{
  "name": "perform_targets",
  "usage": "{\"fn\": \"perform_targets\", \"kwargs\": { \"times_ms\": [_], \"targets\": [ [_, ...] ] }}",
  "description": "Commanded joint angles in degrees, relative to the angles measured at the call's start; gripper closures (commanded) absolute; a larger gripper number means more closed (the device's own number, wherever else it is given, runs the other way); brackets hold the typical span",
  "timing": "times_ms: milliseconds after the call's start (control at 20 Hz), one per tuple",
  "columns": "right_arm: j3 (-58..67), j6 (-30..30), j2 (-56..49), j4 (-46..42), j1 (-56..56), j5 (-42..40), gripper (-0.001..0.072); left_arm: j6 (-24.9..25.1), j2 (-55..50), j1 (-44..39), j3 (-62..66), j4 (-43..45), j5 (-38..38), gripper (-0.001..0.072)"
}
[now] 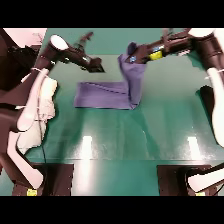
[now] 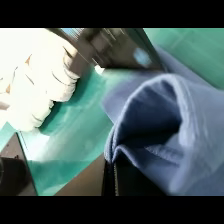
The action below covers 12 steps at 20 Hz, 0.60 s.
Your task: Fold the shirts.
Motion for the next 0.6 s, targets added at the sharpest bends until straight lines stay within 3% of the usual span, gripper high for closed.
{"fn": "perform_targets", "kwargs": {
  "times_ms": [0,100,200,250,400,550],
  "targets": [
    [2.4,-5.3,-6.8,0.3,9.1,-10.0,0.0697,0.1,7.5,6.6,0.5,7.2,-3.7,0.0684],
    [7.7,-8.1,-13.0,0.4,15.3,-17.0,0.0679,0.0,10.4,10.1,0.6,7.1,-4.9,0.0683],
    [11.3,-8.3,-17.6,0.4,20.4,-26.6,0.0241,0.0,12.4,12.8,0.7,7.2,-5.7,0.0683],
    [10.8,-8.3,-18.1,0.4,21.9,-30.2,0.0157,0.0,13.1,13.9,0.7,7.2,-6.3,0.0683],
    [4.2,-8.3,-13.2,-1.5,21.5,-30.8,0.0155,0.0,14.2,15.6,0.7,7.2,-8.8,0.0683],
    [-1.5,-7.9,-6.1,-8.6,15.4,-20.4,0.0155,0.0,14.3,15.4,0.6,7.3,-9.7,0.0683]
  ]
}}
